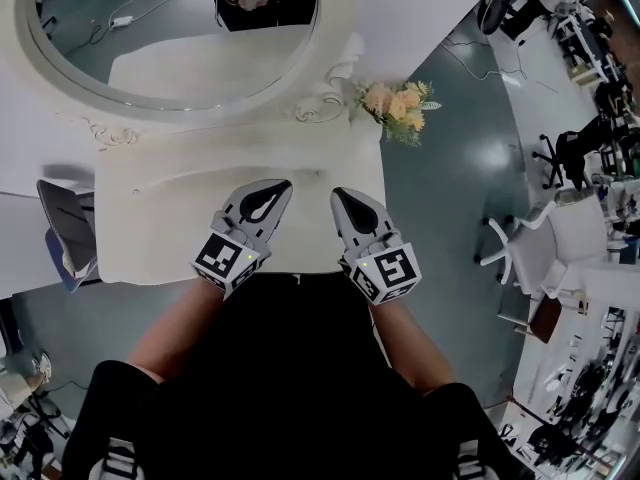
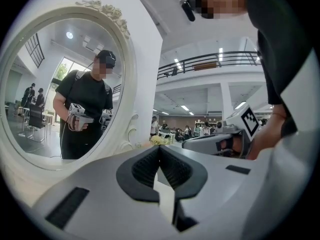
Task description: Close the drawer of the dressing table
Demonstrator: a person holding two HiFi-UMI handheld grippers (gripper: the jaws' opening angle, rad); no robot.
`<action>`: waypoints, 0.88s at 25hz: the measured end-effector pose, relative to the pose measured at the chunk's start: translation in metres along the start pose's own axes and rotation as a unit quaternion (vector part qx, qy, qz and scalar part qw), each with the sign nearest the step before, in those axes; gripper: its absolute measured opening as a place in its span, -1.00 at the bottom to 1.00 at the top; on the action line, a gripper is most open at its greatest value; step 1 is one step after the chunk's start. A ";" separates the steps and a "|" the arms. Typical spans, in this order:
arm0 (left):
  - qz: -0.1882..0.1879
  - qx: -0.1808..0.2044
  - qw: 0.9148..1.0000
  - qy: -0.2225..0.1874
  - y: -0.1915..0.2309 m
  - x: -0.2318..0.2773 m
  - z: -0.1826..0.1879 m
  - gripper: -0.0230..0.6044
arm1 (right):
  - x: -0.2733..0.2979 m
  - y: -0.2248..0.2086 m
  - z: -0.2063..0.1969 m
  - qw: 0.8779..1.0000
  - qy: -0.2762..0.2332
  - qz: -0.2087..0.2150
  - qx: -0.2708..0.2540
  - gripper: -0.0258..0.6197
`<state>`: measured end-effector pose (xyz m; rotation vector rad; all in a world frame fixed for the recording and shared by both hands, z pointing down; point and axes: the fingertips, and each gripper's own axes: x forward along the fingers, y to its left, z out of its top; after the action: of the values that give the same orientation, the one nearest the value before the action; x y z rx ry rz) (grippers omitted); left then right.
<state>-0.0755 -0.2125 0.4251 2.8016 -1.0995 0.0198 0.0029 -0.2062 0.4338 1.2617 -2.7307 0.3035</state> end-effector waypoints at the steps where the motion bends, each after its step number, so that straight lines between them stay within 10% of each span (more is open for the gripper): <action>1: -0.001 0.001 1.000 -0.001 -0.001 0.000 0.002 -0.94 | -0.002 0.001 0.005 1.000 -0.003 0.002 -0.003 -0.92; 22: -0.012 0.008 1.000 -0.005 0.000 -0.004 0.021 -0.94 | -0.001 0.018 0.042 0.998 -0.038 0.032 -0.033 -0.92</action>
<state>-0.0794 -0.2126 0.4040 2.8320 -1.0731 0.0128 -0.0113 -0.2040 0.3900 1.1937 -2.8244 0.1728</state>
